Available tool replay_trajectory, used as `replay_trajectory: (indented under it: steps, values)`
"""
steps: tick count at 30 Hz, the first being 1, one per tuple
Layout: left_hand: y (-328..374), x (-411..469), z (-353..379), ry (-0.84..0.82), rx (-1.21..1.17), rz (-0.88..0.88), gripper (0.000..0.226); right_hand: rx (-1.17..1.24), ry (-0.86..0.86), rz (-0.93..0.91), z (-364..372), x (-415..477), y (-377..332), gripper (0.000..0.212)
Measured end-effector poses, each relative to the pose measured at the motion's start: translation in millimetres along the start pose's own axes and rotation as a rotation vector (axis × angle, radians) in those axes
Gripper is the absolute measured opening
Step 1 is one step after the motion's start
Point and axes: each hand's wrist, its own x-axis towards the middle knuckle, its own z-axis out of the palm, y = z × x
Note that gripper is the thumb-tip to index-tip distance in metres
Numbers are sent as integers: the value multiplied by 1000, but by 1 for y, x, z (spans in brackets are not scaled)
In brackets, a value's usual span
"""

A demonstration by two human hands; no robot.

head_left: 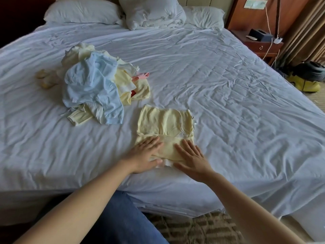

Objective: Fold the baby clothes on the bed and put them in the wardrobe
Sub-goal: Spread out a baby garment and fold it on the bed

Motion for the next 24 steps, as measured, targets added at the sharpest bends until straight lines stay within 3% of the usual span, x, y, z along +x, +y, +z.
replay_trajectory:
  steps: [4,6,11,16,24]
  values:
    - [-18,-29,13,13,57,64,96,5,107,-74,12,-24,4,86]
    - [-24,-39,18,52,18,46,95,62,183,-74,14,-29,5,81]
    - [-26,-62,16,229,-108,22,69,113,296,-63,9,-42,4,58]
    - [-24,-69,14,356,-104,-35,45,49,364,-38,6,-46,-2,51]
    - [-4,-60,-4,420,-171,-272,17,127,262,128,-22,-45,-12,24]
